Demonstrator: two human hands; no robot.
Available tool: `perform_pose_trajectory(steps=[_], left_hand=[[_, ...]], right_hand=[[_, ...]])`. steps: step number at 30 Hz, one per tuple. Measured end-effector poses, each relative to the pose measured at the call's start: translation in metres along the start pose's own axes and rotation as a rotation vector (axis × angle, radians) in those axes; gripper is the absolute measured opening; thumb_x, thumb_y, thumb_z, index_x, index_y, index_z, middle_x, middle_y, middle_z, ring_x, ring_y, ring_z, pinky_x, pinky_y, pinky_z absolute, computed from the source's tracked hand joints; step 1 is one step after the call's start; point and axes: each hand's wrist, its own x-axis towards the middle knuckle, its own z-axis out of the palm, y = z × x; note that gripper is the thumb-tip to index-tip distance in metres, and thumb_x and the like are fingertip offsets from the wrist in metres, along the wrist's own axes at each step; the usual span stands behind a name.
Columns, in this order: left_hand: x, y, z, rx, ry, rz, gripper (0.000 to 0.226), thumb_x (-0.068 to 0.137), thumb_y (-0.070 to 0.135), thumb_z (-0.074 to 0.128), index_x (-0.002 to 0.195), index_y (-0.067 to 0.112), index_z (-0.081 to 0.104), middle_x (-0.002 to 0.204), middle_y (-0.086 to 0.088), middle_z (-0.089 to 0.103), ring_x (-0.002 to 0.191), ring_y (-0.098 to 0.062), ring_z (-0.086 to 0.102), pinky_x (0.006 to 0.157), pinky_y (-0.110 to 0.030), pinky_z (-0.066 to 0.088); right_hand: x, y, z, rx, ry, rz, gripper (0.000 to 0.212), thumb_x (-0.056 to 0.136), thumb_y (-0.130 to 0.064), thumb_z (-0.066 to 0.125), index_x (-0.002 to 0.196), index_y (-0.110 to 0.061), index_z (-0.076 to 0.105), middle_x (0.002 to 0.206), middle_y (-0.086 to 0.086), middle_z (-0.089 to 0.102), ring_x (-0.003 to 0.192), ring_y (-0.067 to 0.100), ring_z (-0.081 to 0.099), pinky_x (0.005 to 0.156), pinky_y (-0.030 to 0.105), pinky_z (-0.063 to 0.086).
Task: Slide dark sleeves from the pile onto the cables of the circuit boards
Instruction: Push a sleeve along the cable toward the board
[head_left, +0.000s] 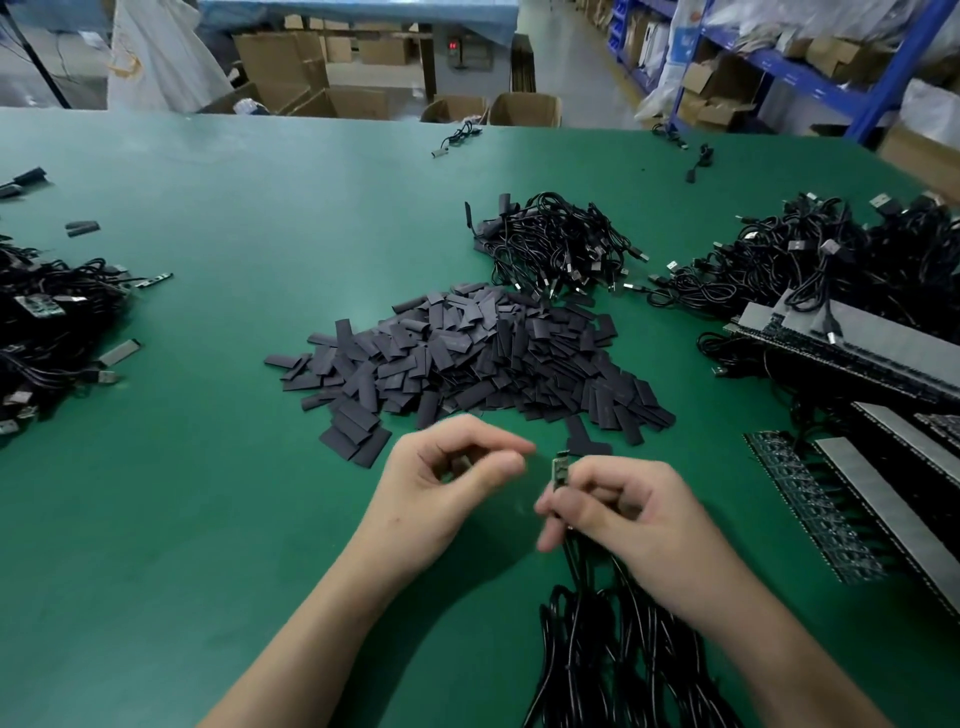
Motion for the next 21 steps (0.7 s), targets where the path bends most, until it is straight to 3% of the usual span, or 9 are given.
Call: perform_pose_trajectory(steps=[2,4,7,10,12,15,18,21], left_hand=[[0.004,-0.006,-0.013,0.263,0.194,0.035,0.009,0.092,0.030,0.073,0.100,0.030,0.077,0.088,0.011,0.072,0.078,-0.004,0.061,0.071,-0.018,0.045],[0.008,-0.013,-0.027,0.508,0.382,0.035,0.018,0.092,0.017,0.075,0.104,0.030,0.074,0.090,0.013,0.067,0.078,-0.006,0.057,0.072,-0.017,0.044],[0.013,-0.026,-0.049,0.775,0.526,-0.103,0.031,0.088,0.017,0.076,0.117,0.025,0.070,0.103,0.003,0.061,0.097,-0.018,0.055,0.090,-0.037,0.050],[0.014,-0.035,-0.061,0.940,0.551,-0.270,0.050,0.086,0.033,0.077,0.133,0.025,0.062,0.127,-0.005,0.058,0.123,-0.028,0.046,0.099,-0.046,0.040],[0.014,-0.037,-0.064,0.982,0.552,-0.330,0.055,0.086,0.039,0.076,0.137,0.027,0.059,0.133,-0.004,0.057,0.128,-0.029,0.043,0.100,-0.048,0.037],[0.014,-0.036,-0.068,0.999,0.565,-0.349,0.051,0.086,0.040,0.076,0.134,0.027,0.061,0.130,-0.004,0.062,0.125,-0.029,0.047,0.095,-0.046,0.037],[0.014,-0.034,-0.068,1.015,0.581,-0.324,0.045,0.087,0.036,0.077,0.129,0.028,0.064,0.121,-0.001,0.069,0.118,-0.029,0.053,0.091,-0.043,0.037],[0.013,-0.032,-0.067,1.037,0.593,-0.289,0.043,0.086,0.035,0.077,0.127,0.028,0.066,0.118,0.002,0.072,0.116,-0.027,0.058,0.089,-0.042,0.039]], right_hand=[[-0.003,-0.002,-0.009,0.309,0.007,0.043,0.029,0.087,-0.053,0.076,0.084,-0.025,0.076,0.064,0.003,0.071,0.055,0.014,0.066,0.063,0.020,0.053],[-0.007,-0.005,-0.022,0.709,-0.090,0.034,0.031,0.093,-0.044,0.074,0.090,-0.013,0.072,0.056,-0.001,0.062,0.040,0.009,0.054,0.049,0.019,0.046],[-0.006,-0.012,-0.044,1.266,-0.351,-0.028,0.031,0.113,-0.021,0.039,0.107,0.002,0.059,0.063,0.005,0.053,0.042,0.013,0.042,0.053,0.024,0.040],[-0.009,-0.012,-0.062,1.310,-0.373,0.018,0.031,0.115,-0.020,0.033,0.109,0.001,0.055,0.066,0.005,0.042,0.040,0.010,0.026,0.054,0.029,0.033],[-0.011,-0.009,-0.067,1.099,-0.281,0.100,0.030,0.111,-0.028,0.047,0.101,-0.003,0.060,0.060,0.001,0.040,0.039,0.007,0.025,0.049,0.027,0.031],[-0.010,-0.005,-0.061,0.293,0.011,0.239,0.032,0.089,-0.045,0.068,0.078,-0.015,0.070,0.049,-0.007,0.037,0.037,0.005,0.026,0.039,0.017,0.024],[-0.005,-0.005,-0.043,0.036,0.027,0.302,0.029,0.083,-0.053,0.065,0.073,-0.026,0.073,0.053,-0.007,0.038,0.045,0.008,0.026,0.043,0.015,0.023],[-0.004,0.001,-0.032,-0.165,0.019,0.249,0.032,0.091,-0.056,0.060,0.081,-0.028,0.071,0.057,-0.008,0.042,0.052,0.011,0.031,0.052,0.019,0.028]])
